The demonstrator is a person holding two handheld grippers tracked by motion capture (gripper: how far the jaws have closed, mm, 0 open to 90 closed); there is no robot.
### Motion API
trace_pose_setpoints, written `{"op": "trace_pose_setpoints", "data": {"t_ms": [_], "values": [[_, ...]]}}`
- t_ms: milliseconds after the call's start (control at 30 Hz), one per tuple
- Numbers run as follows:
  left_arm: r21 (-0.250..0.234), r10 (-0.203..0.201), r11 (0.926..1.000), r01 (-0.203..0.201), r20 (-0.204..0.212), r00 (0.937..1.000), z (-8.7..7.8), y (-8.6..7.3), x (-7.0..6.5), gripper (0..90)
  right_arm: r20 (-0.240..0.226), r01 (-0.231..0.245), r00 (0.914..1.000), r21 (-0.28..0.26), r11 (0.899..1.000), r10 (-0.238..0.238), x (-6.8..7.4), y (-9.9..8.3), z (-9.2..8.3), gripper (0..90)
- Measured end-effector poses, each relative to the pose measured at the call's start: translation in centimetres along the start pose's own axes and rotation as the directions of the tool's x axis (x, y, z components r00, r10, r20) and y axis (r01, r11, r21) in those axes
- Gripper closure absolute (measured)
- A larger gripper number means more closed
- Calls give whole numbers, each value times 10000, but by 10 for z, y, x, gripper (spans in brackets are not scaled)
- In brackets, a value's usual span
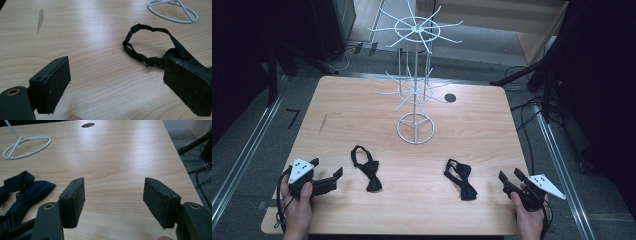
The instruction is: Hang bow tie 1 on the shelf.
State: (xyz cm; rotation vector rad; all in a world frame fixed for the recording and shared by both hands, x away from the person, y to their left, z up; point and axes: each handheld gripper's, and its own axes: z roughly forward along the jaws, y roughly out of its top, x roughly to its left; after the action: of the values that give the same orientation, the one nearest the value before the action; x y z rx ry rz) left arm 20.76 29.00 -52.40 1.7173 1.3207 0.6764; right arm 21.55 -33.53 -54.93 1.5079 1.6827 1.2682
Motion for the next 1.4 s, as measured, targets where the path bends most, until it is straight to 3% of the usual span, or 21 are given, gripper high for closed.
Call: {"op": "trace_pose_setpoints", "data": {"t_ms": [167,267,533,800,967,1033,1200,1400], "values": [[-41,-11,10000,11,82,10000,-3,-1,-1,81,-30,95,10000,37,9999,-95,3,1,2,441],[-28,-47,10000,47,92,9999,-3,-2,-1,81,-115,-181,9998,87,9998,182,7,3,-3,490],[1,37,10000,-37,105,9999,-2,-1,-1,81,-465,148,9988,47,9999,-145,22,9,-8,449],[39,-10,10000,10,142,9999,-1,-1,-1,81,-798,226,9966,280,9994,-203,42,12,-8,462],[83,-10,10000,9,136,9999,0,0,-1,81,-665,382,9972,410,9984,-354,52,11,-8,478],[90,-7,10000,6,104,9999,0,0,-1,81,-1000,176,9949,328,9993,-142,57,8,-8,504],[-3,-60,10000,60,153,9999,-2,-1,0,81,-1650,305,9861,620,9976,-199,70,7,-1,574],[80,18,10000,-19,151,9999,-1,-1,-1,82,-1818,353,9832,935,9950,-178,86,7,6,567]]}}
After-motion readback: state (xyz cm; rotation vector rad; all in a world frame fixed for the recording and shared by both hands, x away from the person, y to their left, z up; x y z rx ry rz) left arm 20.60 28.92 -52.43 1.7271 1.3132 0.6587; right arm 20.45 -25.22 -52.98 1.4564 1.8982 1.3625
